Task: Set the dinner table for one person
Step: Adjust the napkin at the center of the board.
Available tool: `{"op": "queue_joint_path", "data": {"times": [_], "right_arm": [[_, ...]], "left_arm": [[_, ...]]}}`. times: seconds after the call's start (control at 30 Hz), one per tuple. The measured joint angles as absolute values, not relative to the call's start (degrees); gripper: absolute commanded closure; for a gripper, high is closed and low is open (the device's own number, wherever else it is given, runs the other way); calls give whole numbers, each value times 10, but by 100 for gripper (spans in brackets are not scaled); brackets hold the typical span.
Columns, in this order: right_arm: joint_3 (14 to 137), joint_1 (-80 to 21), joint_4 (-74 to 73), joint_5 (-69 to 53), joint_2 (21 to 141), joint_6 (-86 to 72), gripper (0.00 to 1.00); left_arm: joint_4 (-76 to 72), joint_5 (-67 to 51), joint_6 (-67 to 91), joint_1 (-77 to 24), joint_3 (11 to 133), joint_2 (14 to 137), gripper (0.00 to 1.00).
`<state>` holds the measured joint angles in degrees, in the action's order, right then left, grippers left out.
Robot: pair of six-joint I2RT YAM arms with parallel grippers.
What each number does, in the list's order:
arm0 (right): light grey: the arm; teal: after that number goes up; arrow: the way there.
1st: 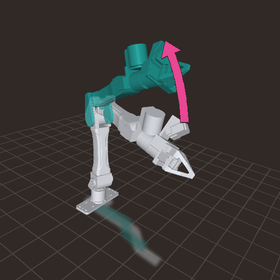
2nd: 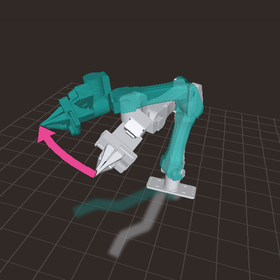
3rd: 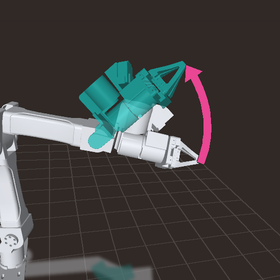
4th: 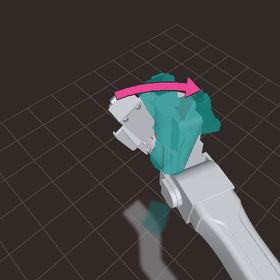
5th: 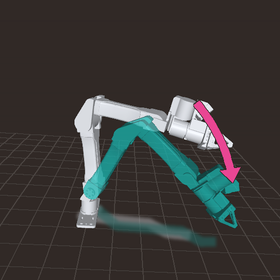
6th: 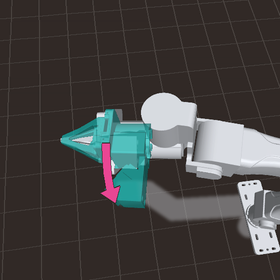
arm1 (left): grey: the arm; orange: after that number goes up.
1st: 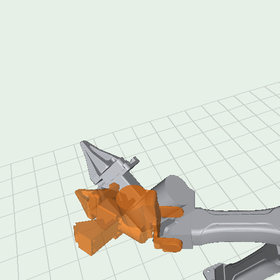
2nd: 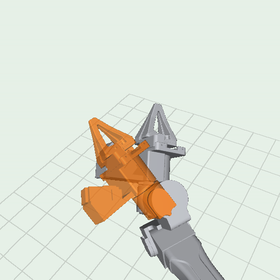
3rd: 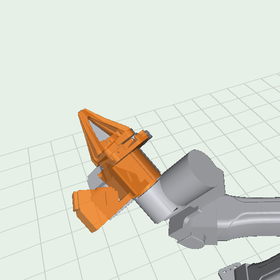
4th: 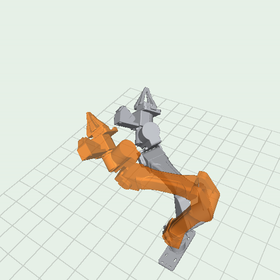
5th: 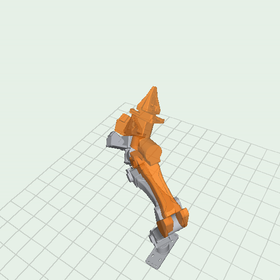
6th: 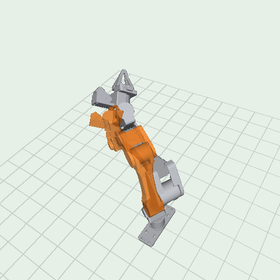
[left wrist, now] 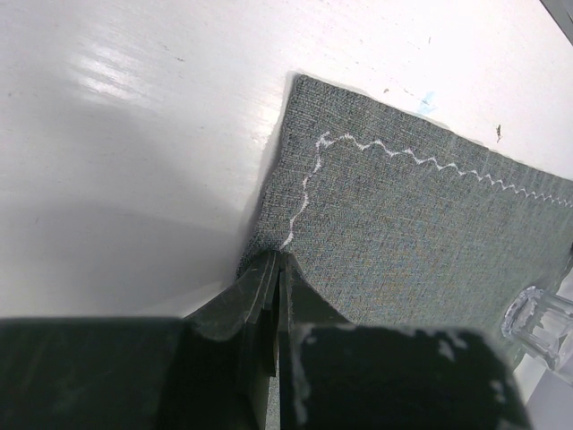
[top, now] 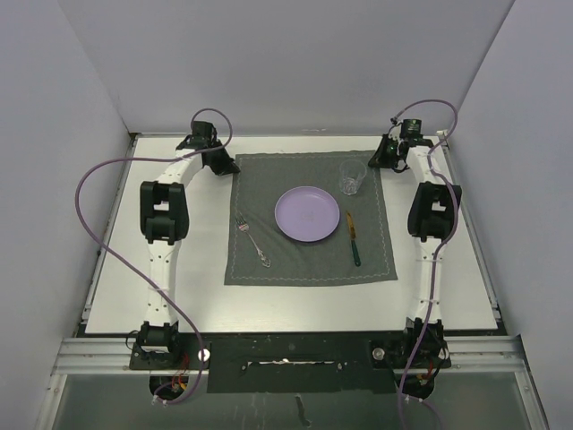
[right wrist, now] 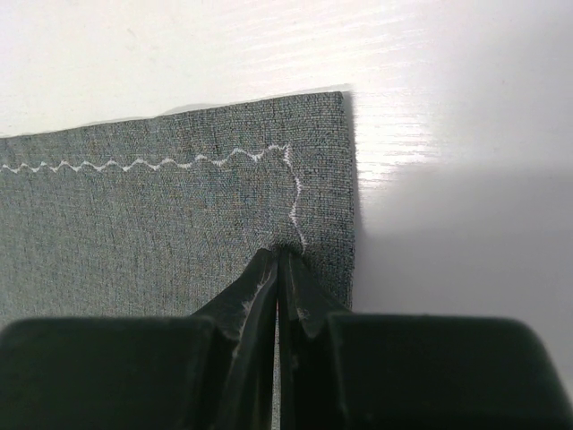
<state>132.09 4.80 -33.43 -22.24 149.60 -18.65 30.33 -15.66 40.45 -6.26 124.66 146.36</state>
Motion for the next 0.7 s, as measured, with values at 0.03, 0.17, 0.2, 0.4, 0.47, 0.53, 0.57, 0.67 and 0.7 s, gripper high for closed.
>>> {"op": "queue_joint_path", "data": {"times": [0.03, 0.17, 0.2, 0.4, 0.47, 0.53, 0.57, 0.67, 0.7], "right_arm": [[1325, 48, -335, -223, 1498, -187, 100], [1340, 47, -335, -227, 1508, -187, 100], [1341, 46, -335, -227, 1509, -186, 100], [1380, 39, -337, -233, 1533, -186, 100], [1379, 36, -334, -232, 1533, -184, 100], [1375, 35, -328, -233, 1533, -184, 100], [1371, 34, -325, -233, 1531, -184, 100], [1359, 33, -315, -230, 1525, -184, 100], [1354, 33, -312, -229, 1522, -183, 100]], "left_arm": [[302, -157, 404, -63, 1245, 1463, 100], [293, -157, 405, -60, 1218, 1448, 100], [291, -157, 405, -59, 1209, 1443, 100], [279, -161, 409, -51, 1167, 1420, 100], [277, -165, 409, -48, 1164, 1419, 100], [277, -168, 410, -46, 1164, 1419, 100], [277, -169, 410, -45, 1164, 1419, 100], [278, -170, 409, -45, 1166, 1419, 100], [282, -170, 408, -45, 1169, 1419, 100]]}}
